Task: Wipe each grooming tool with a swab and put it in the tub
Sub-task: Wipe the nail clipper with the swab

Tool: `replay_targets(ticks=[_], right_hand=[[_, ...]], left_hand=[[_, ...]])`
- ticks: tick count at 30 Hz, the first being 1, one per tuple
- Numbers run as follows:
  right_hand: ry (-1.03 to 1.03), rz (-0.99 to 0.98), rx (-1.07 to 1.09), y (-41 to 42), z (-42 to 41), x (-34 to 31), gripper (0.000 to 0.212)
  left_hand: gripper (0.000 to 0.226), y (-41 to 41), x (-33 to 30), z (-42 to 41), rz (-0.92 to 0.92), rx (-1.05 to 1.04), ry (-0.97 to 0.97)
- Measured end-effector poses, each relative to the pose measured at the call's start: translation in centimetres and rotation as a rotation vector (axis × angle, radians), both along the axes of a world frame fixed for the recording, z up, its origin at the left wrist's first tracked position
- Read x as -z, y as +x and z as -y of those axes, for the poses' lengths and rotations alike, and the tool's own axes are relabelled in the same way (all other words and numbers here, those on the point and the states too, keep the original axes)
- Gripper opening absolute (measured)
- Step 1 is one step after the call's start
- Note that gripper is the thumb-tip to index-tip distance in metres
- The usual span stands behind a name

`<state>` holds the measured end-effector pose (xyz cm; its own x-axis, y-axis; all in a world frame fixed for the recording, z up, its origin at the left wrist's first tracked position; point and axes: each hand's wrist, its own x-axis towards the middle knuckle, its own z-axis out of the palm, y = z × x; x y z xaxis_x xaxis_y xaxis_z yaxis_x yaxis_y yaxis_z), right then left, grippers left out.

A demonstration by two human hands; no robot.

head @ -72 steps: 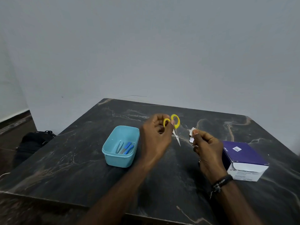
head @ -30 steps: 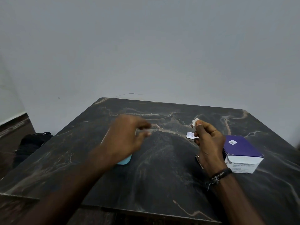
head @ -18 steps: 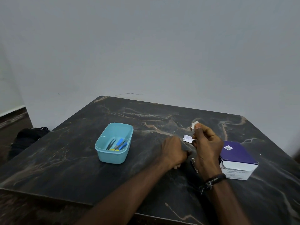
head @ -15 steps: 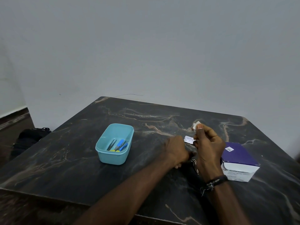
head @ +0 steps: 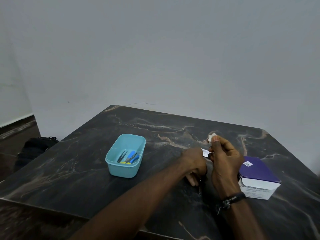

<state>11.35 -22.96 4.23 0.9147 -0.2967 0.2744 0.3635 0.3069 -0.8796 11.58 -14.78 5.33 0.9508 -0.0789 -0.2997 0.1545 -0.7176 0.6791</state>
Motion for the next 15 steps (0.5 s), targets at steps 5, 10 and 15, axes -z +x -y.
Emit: replay_targets(ticks=[5,10,15], right_hand=[[0.000,-0.020,-0.057,0.0,0.2,0.0,0.006],[-0.136,-0.108,-0.137,0.0,0.0,0.3,0.007],[-0.294,-0.121,-0.148,-0.1,-0.1,0.7,0.012]], left_hand=[[0.006,0.1,1.6,-3.3,0.049,-0.075,-0.340],[0.012,0.3,2.8,-6.0,0.238,-0.277,-0.820],[0.009,0.2,4.0,-6.3,0.378,-0.352,-0.949]])
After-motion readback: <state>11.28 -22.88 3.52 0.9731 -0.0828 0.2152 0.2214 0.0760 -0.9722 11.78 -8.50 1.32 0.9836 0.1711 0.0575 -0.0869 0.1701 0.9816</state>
